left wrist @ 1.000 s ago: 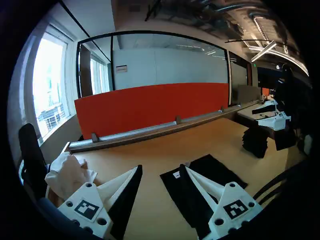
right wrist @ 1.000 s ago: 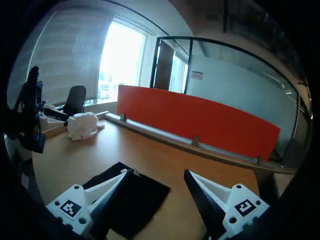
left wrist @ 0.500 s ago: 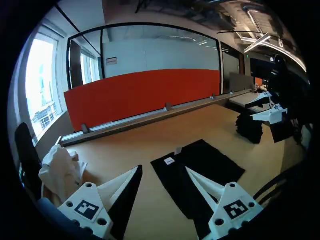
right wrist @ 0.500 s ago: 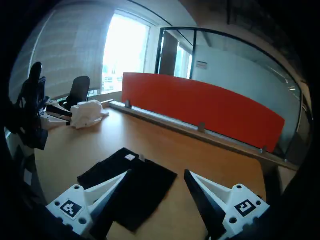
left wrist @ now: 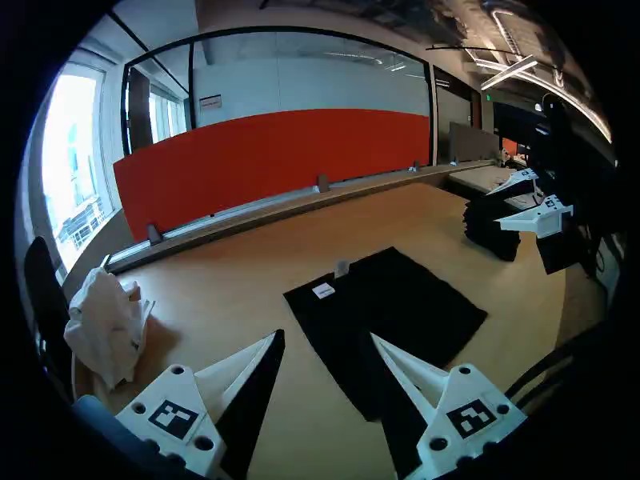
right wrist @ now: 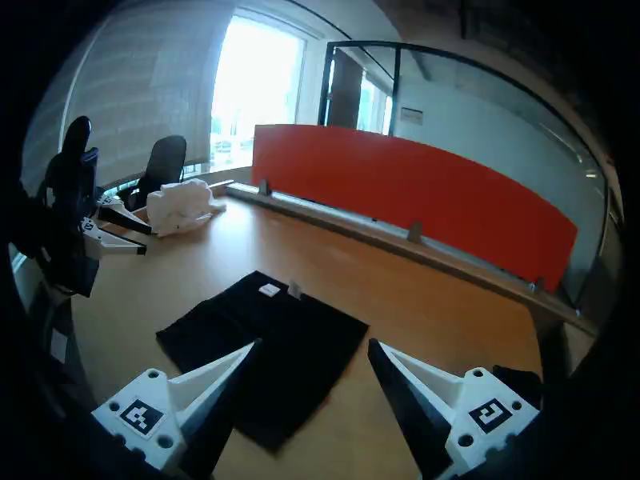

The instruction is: Fold towel

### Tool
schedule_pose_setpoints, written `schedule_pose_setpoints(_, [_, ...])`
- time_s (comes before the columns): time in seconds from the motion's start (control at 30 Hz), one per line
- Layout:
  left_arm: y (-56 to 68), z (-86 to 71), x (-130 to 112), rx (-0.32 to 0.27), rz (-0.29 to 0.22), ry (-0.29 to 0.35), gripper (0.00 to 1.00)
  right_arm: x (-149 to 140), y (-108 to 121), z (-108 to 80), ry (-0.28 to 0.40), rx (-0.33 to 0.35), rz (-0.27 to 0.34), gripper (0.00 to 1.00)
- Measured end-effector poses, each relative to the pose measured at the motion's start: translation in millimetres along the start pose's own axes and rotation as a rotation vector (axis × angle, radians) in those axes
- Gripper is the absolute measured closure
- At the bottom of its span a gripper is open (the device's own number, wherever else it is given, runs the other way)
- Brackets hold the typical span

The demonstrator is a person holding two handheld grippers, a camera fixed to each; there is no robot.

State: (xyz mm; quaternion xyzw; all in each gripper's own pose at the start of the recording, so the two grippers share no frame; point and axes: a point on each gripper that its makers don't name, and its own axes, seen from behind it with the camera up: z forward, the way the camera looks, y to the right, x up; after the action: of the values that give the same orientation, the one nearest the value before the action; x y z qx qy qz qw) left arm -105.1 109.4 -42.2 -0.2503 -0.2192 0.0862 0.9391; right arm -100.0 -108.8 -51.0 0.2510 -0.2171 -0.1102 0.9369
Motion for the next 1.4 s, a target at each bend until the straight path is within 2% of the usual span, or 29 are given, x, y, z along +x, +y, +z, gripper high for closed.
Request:
schedule_pose_setpoints(1.07, [38.4,33.1,-99,-0.078,0.025,-0.177,0.33,-103,-30,27.4,-0.176,0.073,-0.005,0.0])
schedule_pose_setpoints(1.4, [46.9,41.2,-124,-0.099,0.021,-0.231,0.33,-131,-41,32.7,-0.232,0.099,-0.006,0.0])
